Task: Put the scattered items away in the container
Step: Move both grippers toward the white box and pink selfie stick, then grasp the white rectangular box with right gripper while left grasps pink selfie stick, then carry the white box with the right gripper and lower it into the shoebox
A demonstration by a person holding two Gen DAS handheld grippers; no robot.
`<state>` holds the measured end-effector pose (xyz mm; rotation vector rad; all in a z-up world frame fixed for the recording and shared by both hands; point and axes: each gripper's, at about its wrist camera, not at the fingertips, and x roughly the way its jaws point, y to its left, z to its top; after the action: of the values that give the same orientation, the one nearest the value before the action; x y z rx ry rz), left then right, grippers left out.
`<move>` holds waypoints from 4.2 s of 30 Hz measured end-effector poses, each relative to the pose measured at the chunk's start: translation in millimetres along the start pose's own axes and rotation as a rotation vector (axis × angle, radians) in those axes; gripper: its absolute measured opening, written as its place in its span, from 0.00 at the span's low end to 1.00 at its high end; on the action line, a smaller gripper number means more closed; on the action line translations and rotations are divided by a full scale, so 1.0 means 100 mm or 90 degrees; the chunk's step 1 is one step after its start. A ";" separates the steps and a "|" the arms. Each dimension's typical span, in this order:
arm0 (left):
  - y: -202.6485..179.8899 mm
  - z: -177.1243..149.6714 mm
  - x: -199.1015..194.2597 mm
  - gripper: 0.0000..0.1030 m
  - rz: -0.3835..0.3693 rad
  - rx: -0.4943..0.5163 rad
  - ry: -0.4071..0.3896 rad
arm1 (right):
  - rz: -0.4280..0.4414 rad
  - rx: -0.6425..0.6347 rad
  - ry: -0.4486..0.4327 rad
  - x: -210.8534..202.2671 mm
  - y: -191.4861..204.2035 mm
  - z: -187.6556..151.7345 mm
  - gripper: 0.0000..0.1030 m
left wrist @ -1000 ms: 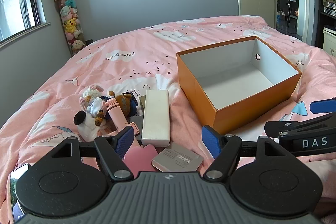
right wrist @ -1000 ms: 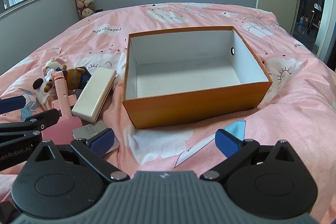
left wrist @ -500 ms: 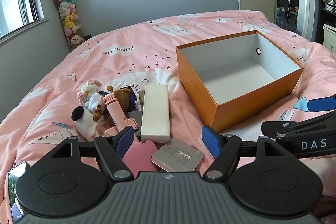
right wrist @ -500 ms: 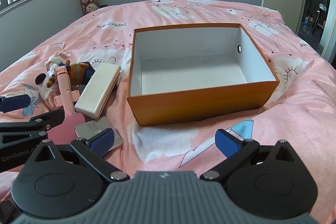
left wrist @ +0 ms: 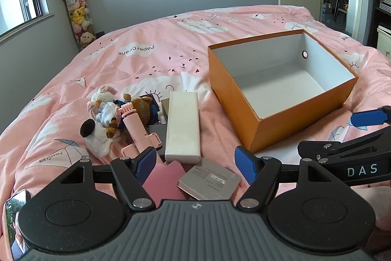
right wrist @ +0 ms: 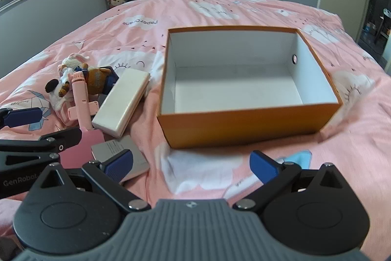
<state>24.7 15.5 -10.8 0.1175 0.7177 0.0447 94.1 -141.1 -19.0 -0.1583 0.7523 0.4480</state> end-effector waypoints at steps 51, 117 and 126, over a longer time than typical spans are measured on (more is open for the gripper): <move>1.42 0.29 1.67 0.36 -0.062 -0.277 0.188 | 0.163 -0.080 0.149 1.94 0.95 1.08 0.54; 0.77 1.17 0.61 0.31 -0.162 -0.147 -0.028 | 0.135 0.061 -0.056 0.47 -0.27 1.47 0.30; 0.50 1.31 0.86 0.31 -0.242 -0.117 0.019 | 0.138 0.140 0.068 1.21 -0.61 1.16 0.30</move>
<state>176.2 59.6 37.1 -0.1959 0.7521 -0.2516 271.7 -120.8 -19.7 0.1069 0.9218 0.5614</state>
